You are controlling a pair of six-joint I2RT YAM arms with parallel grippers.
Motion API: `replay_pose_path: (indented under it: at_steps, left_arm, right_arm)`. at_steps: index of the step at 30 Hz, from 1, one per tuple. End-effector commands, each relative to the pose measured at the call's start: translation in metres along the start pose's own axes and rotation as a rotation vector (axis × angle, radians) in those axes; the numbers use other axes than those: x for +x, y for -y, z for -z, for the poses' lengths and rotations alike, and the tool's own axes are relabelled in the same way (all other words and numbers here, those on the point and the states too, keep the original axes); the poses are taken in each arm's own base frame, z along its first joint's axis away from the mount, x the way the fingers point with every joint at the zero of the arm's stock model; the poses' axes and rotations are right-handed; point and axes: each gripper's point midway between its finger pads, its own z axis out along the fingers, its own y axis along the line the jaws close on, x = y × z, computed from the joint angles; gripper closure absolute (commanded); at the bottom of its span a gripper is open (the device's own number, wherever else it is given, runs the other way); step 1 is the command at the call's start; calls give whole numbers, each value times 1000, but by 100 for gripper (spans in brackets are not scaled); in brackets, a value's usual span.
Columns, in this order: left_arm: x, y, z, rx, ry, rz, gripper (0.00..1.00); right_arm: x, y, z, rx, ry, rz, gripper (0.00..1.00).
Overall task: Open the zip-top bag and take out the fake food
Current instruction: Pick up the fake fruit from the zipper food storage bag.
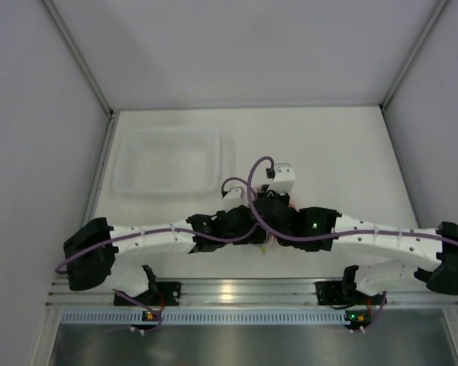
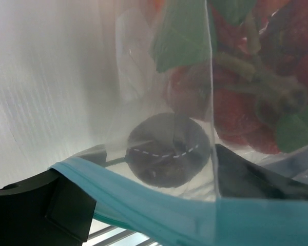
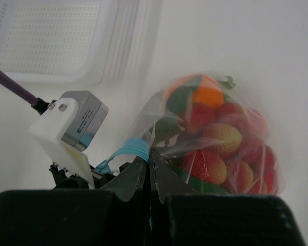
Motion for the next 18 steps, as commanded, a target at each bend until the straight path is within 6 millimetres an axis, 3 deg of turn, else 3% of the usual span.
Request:
replay_pose_path:
  at_steps: [1, 6, 11, 13, 15, 18]
  left_arm:
    - [-4, 9, -11, 21, 35, 4, 11]
    - [-3, 15, -14, 25, 78, 21, 14]
    - [-4, 9, -13, -15, 169, 56, 27]
    - [-5, 7, -14, -23, 190, 68, 40]
    - [-4, 8, -16, -16, 194, 74, 41]
    - [-1, 12, -22, -21, 179, 63, 34]
  right_arm:
    - [-18, -35, 13, -172, 22, -121, 100]
    - [-12, -40, 11, -184, 11, -138, 100]
    - [-5, -34, 11, -178, 3, -147, 100]
    - [-6, -37, 12, -199, 6, -169, 100]
    - [-5, -35, 14, -207, 5, -174, 100]
    - [-5, -32, 14, -194, 1, -163, 100]
